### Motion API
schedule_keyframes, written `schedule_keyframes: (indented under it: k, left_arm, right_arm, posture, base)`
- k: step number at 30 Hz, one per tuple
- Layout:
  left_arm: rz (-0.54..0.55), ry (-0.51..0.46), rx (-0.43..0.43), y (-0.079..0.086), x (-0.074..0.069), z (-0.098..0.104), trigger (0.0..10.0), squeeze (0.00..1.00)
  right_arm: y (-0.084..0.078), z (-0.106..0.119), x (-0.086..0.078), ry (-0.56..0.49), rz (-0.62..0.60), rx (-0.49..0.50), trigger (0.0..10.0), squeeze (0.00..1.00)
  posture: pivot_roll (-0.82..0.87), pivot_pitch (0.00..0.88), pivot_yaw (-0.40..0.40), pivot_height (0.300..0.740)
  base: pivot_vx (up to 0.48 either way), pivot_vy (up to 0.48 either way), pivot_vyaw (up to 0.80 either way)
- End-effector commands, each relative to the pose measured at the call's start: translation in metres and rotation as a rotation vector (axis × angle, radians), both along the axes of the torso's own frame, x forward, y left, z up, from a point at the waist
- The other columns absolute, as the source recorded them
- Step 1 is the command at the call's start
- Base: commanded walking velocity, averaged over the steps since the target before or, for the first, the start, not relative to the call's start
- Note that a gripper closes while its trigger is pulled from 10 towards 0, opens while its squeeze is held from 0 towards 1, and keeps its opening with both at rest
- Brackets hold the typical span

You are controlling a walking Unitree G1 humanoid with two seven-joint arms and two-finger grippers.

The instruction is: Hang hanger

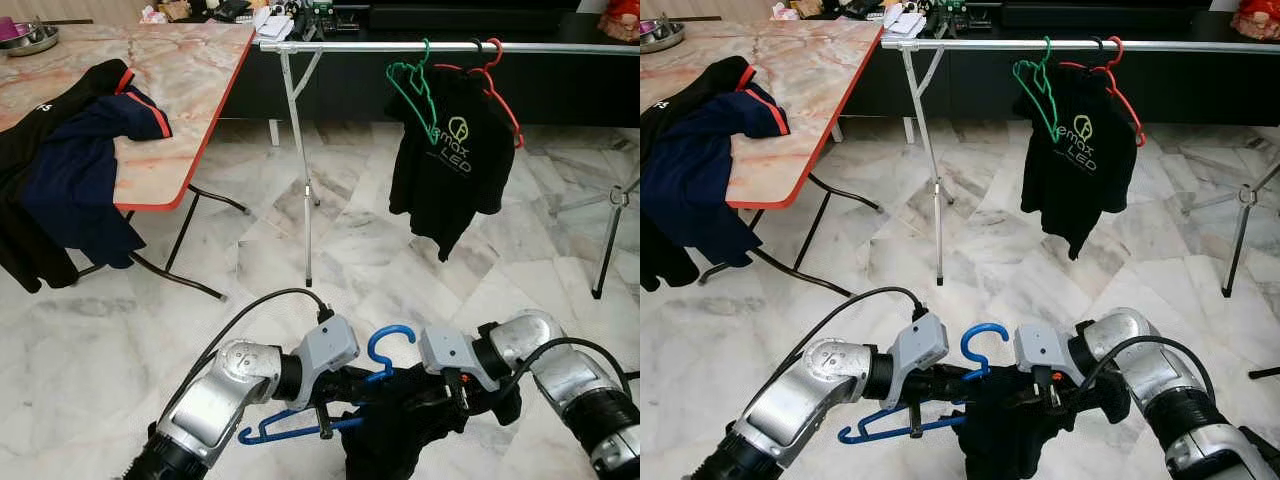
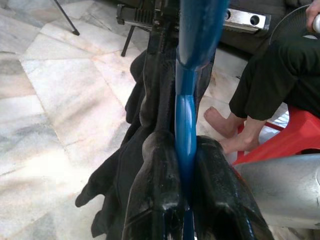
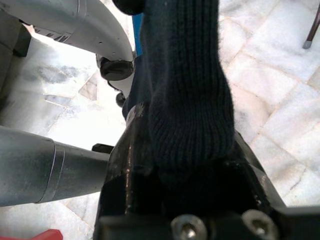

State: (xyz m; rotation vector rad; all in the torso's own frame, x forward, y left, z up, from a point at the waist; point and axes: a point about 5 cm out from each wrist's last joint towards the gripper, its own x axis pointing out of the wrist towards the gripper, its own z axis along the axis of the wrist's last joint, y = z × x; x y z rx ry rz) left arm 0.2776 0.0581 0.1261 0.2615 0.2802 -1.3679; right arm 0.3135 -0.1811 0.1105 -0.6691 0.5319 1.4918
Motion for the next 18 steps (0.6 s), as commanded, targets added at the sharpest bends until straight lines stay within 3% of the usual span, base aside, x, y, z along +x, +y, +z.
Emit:
schedule_keyframes:
  k: [1, 12, 13, 18]
  left_arm:
    - [-0.01, -0.034, -0.031, -0.0052, 0.0006, 0.0064, 10.0, 0.0]
    - [-0.049, -0.046, -0.018, -0.0047, 0.0008, 0.0081, 10.0, 0.0]
    - [-0.053, -0.046, -0.018, -0.005, 0.0008, 0.0084, 10.0, 1.0]
    - [-0.09, -0.027, -0.015, -0.0038, -0.0013, 0.0095, 10.0, 1.0]
  right_arm:
    - [0.0062, -0.0015, -0.0005, 0.001, 0.015, 0.018, 0.0, 0.0]
    - [0.0073, -0.0038, -0.0014, 0.009, 0.016, 0.021, 0.0, 0.0]
    - [0.0074, -0.0037, -0.0013, 0.01, 0.016, 0.021, 0.0, 0.0]
    - [0.0073, -0.004, -0.0006, 0.004, 0.016, 0.011, 0.0, 0.0]
  posture:
    - [-0.06, 0.198, -0.006, 0.74]
    - [-0.06, 0.192, 0.0, 0.74]
    - [-0.06, 0.193, 0.0, 0.74]
    - [-0.06, 0.192, 0.004, 0.74]
  base:
    - [0.0, 0.0, 0.0]
    - [0.0, 0.0, 0.0]
    - [0.0, 0.0, 0.0]
    - [0.0, 0.0, 0.0]
